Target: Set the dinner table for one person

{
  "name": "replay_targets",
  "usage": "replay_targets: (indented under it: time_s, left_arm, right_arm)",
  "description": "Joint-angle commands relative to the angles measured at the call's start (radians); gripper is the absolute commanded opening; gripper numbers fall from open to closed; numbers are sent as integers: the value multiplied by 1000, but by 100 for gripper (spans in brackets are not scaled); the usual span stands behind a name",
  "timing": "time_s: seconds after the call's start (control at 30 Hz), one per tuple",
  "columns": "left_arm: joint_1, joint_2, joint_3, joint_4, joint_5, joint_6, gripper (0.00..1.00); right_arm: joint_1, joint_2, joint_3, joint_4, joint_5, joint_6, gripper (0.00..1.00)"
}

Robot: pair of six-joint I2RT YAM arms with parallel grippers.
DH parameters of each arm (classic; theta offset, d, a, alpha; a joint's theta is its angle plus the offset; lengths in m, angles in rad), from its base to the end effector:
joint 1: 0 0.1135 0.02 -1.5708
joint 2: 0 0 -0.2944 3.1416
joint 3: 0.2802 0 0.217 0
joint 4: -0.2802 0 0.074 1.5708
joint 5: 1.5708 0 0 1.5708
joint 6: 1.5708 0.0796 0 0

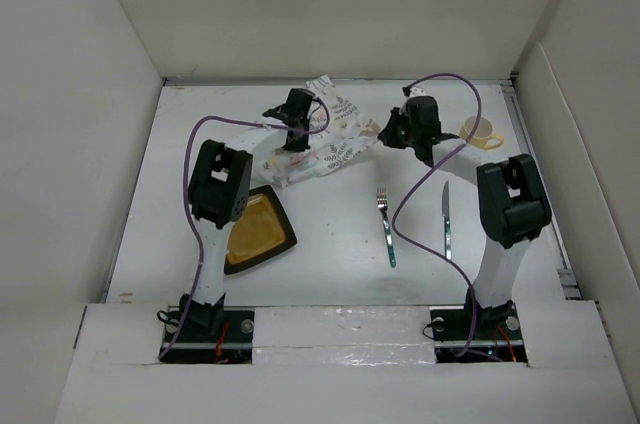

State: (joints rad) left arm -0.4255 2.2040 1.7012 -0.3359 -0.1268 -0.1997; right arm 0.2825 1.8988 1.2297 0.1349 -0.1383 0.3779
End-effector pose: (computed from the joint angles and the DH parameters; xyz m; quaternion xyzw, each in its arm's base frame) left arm 0.4669 -0.2006 0.1892 0.0825 0.9285 -0.0536 0.3581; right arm 0.4264 0.1352 0.2321 0.0071 0.8672 0.2170 0.4481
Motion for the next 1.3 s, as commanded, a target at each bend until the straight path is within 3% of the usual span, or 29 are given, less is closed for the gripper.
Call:
replay_targets:
  time_s: [0.0, 0.17, 0.3, 0.43, 0.53, 0.63, 0.67, 0.7, 0.73, 0.8, 0.87, 0.93, 1.03, 1.1, 1.13, 1.17, 1.23, 1.27]
  left_arm:
    - [59, -157, -20, 66, 21, -55, 0]
    - [163, -295, -14, 100, 45, -115, 0]
    - [284, -329, 23, 95, 79, -142, 0]
    - [338, -325, 78, 90, 90, -158, 0]
    - [353, -245, 211, 23, 82, -133, 0]
    - [353, -69, 402, -78, 84, -107, 0]
    - [334, -46, 444, -87, 96, -98, 4]
    - [320, -24, 452, -94, 101, -84, 15]
    - [273, 17, 453, -100, 96, -69, 36]
    - [255, 22, 442, -88, 99, -64, 59]
    - [208, 20, 425, -87, 73, -52, 73]
    - [183, -9, 411, -84, 64, -52, 76]
    - [152, -129, 313, -54, 21, -76, 75]
    - [140, -237, 101, 70, -11, -127, 73]
    - [140, -362, 9, 128, -22, -150, 69]
    - [140, -424, -179, 238, -52, -200, 61]
    - [162, -547, -326, 303, -65, -236, 47]
    - [162, -572, -430, 325, -76, -253, 33]
  right_arm:
    - [-14, -87, -18, 48, 17, 3, 0]
    - [-43, -168, -62, 61, 42, 13, 0]
    - [-65, -225, -82, 42, 51, 10, 0]
    - [-74, -267, -105, 43, 54, 13, 0]
    - [-83, -291, -113, 32, 80, 22, 0]
    - [-83, -302, -124, -1, 108, 23, 0]
    - [-83, -308, -154, 8, 111, 19, 0]
    - [-83, -316, -170, 28, 121, 26, 0]
    - [-83, -314, -188, 31, 126, 27, 0]
    - [-83, -311, -194, 14, 132, 26, 0]
    - [-92, -305, -202, 8, 181, 29, 0]
    - [-101, -296, -203, 17, 186, 36, 0]
    - [-111, -285, -185, 28, 186, 50, 0]
    - [-111, -277, -168, 16, 183, 50, 0]
    - [-111, -276, -161, 19, 183, 50, 0]
    - [-111, -273, -161, 25, 180, 50, 0]
    - [-111, -267, -159, 35, 174, 52, 0]
    - [-111, -259, -157, 38, 172, 50, 0]
